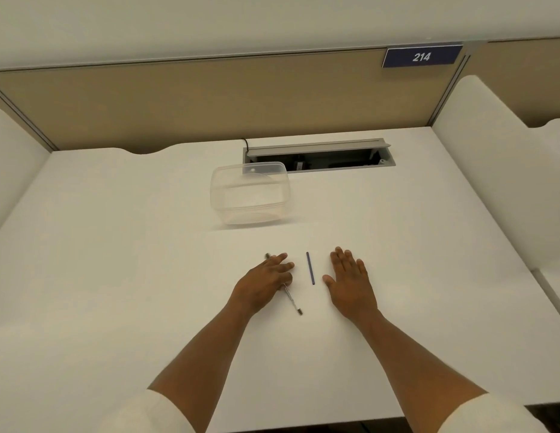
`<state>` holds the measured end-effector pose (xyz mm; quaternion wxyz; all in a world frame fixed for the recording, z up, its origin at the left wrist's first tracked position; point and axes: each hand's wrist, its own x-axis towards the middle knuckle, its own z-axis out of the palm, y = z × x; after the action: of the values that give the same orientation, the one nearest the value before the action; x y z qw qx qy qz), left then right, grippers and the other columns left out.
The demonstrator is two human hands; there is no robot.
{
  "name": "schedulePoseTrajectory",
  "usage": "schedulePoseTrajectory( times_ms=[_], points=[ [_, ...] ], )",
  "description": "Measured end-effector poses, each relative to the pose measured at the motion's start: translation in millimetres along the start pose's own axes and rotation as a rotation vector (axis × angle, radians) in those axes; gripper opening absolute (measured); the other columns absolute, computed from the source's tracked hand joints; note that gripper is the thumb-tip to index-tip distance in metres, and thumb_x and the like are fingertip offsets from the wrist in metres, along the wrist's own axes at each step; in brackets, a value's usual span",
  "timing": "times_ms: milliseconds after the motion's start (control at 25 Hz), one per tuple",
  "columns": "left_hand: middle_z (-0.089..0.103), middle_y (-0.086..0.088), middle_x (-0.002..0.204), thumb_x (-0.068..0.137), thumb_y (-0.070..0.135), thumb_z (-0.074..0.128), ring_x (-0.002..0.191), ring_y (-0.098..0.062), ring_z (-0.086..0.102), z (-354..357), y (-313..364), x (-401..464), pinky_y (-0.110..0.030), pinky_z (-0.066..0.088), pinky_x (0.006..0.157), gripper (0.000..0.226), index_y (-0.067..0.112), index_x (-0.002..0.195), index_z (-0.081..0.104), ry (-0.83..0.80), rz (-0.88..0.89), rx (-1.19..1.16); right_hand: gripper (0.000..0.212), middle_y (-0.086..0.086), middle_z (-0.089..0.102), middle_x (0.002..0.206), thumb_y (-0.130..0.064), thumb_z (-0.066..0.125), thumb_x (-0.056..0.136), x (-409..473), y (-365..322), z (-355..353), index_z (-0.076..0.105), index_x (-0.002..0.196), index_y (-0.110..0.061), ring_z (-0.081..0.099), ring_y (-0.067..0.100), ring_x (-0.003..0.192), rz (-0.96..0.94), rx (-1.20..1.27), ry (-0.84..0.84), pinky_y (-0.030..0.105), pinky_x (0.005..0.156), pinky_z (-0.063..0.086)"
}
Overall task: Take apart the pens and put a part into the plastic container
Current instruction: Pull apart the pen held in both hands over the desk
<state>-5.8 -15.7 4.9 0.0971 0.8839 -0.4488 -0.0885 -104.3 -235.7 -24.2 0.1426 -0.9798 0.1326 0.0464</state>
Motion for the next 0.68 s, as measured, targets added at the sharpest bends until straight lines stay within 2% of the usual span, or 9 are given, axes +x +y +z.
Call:
schedulePoseTrajectory(
  times_ms=[120, 240, 320, 360, 400, 480, 520, 560, 680],
  points=[
    [0.044, 0.010, 0.149, 0.097, 0.009, 0.048, 0.147, -0.014, 0.020, 1, -4, 0, -0.038, 0.042, 0.104, 0.017, 0.019, 0.088, 0.058, -0.020, 0.004, 0.002, 0.062, 0.000, 0.005, 0.166, -0.041, 0.032, 0.103, 0, 2, -3, 0.014, 0.157, -0.016, 0.002, 0.018, 0.153, -0.016, 0.016, -0.005, 0.038, 0.124, 0.000],
    [0.051, 0.007, 0.142, 0.096, 0.007, 0.049, 0.144, -0.016, 0.027, 0, -5, -3, -0.032, 0.039, 0.104, 0.017, 0.019, 0.086, 0.057, 0.005, 0.018, -0.011, 0.062, -0.001, 0.007, 0.166, -0.039, 0.036, 0.103, 2, 3, -4, 0.016, 0.157, -0.016, 0.004, 0.018, 0.153, -0.025, 0.023, -0.023, 0.037, 0.124, 0.001],
    [0.061, 0.006, 0.119, 0.093, 0.005, 0.052, 0.130, -0.017, 0.043, -7, -6, -5, -0.032, 0.046, 0.091, 0.017, 0.019, 0.084, 0.055, 0.050, -0.009, -0.021, 0.058, 0.000, 0.017, 0.164, -0.036, 0.039, 0.102, 3, 2, -6, 0.024, 0.154, -0.015, 0.013, 0.020, 0.152, -0.019, 0.056, -0.004, 0.037, 0.124, 0.007],
    [0.061, 0.005, 0.103, 0.090, 0.003, 0.051, 0.115, -0.017, 0.050, -11, -6, -6, -0.034, 0.048, 0.082, 0.018, 0.019, 0.083, 0.053, 0.072, -0.031, -0.028, 0.054, 0.001, 0.028, 0.160, -0.033, 0.042, 0.101, 3, 0, -9, 0.033, 0.151, -0.014, 0.023, 0.022, 0.149, -0.033, 0.092, 0.047, 0.038, 0.122, 0.015],
    [0.058, 0.004, 0.091, 0.088, 0.002, 0.050, 0.100, -0.017, 0.050, -16, -6, -6, -0.035, 0.048, 0.073, 0.018, 0.019, 0.084, 0.052, 0.090, -0.055, -0.038, 0.047, 0.001, 0.043, 0.152, -0.029, 0.045, 0.100, 3, -4, -12, 0.045, 0.144, -0.014, 0.037, 0.024, 0.142, -0.067, 0.133, 0.125, 0.038, 0.118, 0.025],
    [0.056, 0.004, 0.085, 0.090, 0.002, 0.049, 0.089, -0.018, 0.048, -26, -7, -5, -0.038, 0.047, 0.066, 0.018, 0.020, 0.088, 0.052, 0.127, -0.112, -0.046, 0.028, -0.003, 0.064, 0.119, -0.028, 0.047, 0.096, 6, -16, -21, 0.061, 0.118, -0.017, 0.056, 0.023, 0.112, -0.136, 0.224, 0.258, 0.037, 0.097, 0.043],
    [0.057, 0.005, 0.085, 0.091, 0.005, 0.049, 0.087, -0.017, 0.048, -30, -8, -5, -0.038, 0.047, 0.065, 0.017, 0.022, 0.090, 0.052, 0.149, -0.145, -0.050, 0.024, -0.005, 0.065, 0.102, -0.033, 0.043, 0.096, 8, -24, -27, 0.062, 0.103, -0.019, 0.056, 0.022, 0.097, -0.146, 0.283, 0.253, 0.038, 0.086, 0.046],
    [0.057, 0.007, 0.085, 0.092, 0.006, 0.049, 0.086, -0.017, 0.048, -34, -9, -4, -0.038, 0.047, 0.064, 0.017, 0.024, 0.091, 0.052, 0.172, -0.180, -0.054, 0.030, -0.006, 0.062, 0.088, -0.039, 0.037, 0.095, 11, -32, -33, 0.059, 0.090, -0.020, 0.052, 0.021, 0.087, -0.139, 0.345, 0.210, 0.039, 0.078, 0.047],
    [0.056, 0.009, 0.084, 0.092, 0.009, 0.051, 0.084, -0.016, 0.048, -46, -8, -1, -0.037, 0.047, 0.062, 0.017, 0.026, 0.091, 0.050, 0.227, -0.245, -0.054, 0.043, -0.005, 0.058, 0.066, -0.051, 0.028, 0.092, 20, -50, -45, 0.054, 0.075, -0.021, 0.053, 0.022, 0.072, -0.118, 0.506, 0.058, 0.043, 0.067, 0.049]
  ],
)
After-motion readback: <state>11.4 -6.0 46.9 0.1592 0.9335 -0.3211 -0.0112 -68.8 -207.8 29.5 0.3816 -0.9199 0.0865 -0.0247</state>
